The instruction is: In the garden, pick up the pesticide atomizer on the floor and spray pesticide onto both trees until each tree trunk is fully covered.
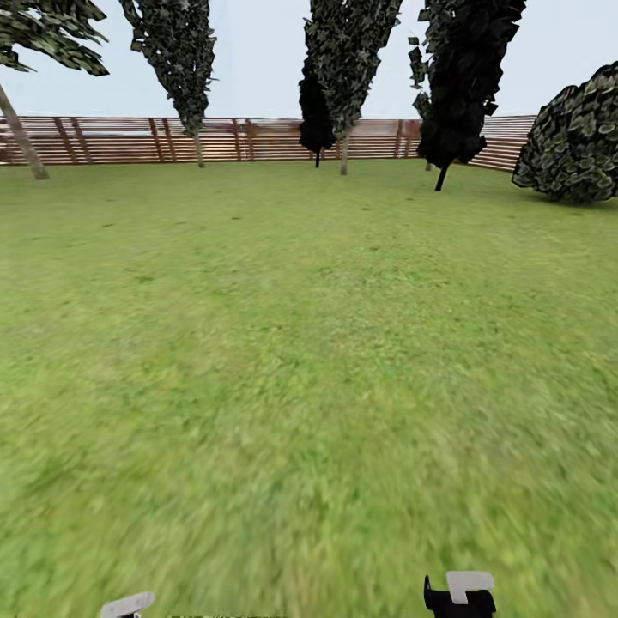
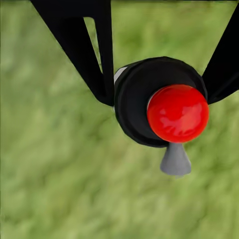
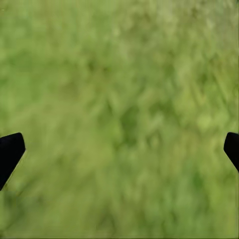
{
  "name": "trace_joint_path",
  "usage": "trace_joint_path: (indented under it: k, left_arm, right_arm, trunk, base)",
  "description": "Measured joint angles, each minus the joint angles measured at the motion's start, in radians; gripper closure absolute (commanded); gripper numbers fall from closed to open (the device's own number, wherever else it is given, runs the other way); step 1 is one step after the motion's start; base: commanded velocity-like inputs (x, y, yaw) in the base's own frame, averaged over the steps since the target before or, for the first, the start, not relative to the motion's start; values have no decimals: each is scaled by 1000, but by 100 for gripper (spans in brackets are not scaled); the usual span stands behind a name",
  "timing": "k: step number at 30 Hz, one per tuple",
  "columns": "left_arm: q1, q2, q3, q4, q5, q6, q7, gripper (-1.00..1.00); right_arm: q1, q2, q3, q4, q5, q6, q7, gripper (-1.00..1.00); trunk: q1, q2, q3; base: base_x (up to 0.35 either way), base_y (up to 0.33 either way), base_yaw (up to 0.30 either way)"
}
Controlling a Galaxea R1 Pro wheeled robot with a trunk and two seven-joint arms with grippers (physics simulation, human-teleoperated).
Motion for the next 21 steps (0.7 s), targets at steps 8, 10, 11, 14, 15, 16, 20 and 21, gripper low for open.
trace_joint_path:
  k: [8, 10, 11, 14, 15, 16, 20, 21]
  left_arm:
    - [0, 0, 0, 0, 0, 0, 0, 100]
    - [0, 0, 0, 0, 0, 0, 0, 100]
    - [0, 0, 0, 0, 0, 0, 0, 100]
    - [0, 0, 0, 0, 0, 0, 0, 100]
    - [0, 0, 0, 0, 0, 0, 0, 100]
    - [0, 0, 0, 0, 0, 0, 0, 100]
    - [0, 0, 0, 0, 0, 0, 0, 100]
    - [0, 0, 0, 0, 0, 0, 0, 100]
  right_arm:
    - [0, 0, 1, 0, 0, 0, 0, -100]
    - [0, 0, 1, 0, 0, 0, 0, -100]
    - [0, 0, 1, 0, 0, 0, 0, -100]
    - [0, 0, 1, 0, 0, 0, 0, -100]
    - [0, 0, 1, 0, 0, 0, 0, -100]
    - [0, 0, 1, 0, 0, 0, 0, -100]
    - [0, 0, 1, 0, 0, 0, 0, -100]
    - [0, 0, 1, 0, 0, 0, 0, -100]
  trunk:
    - [0, 0, 3]
    - [0, 0, 3]
    - [0, 0, 3]
    - [0, 0, 3]
    - [0, 0, 3]
    - [0, 0, 3]
    - [0, 0, 3]
    - [0, 0, 3]
  base:
    - [0, 0, 276]
    - [0, 0, 277]
    - [0, 0, 279]
    - [0, 0, 282]
    - [0, 0, 284]
    - [0, 0, 284]
    - [0, 0, 285]
    - [0, 0, 285]
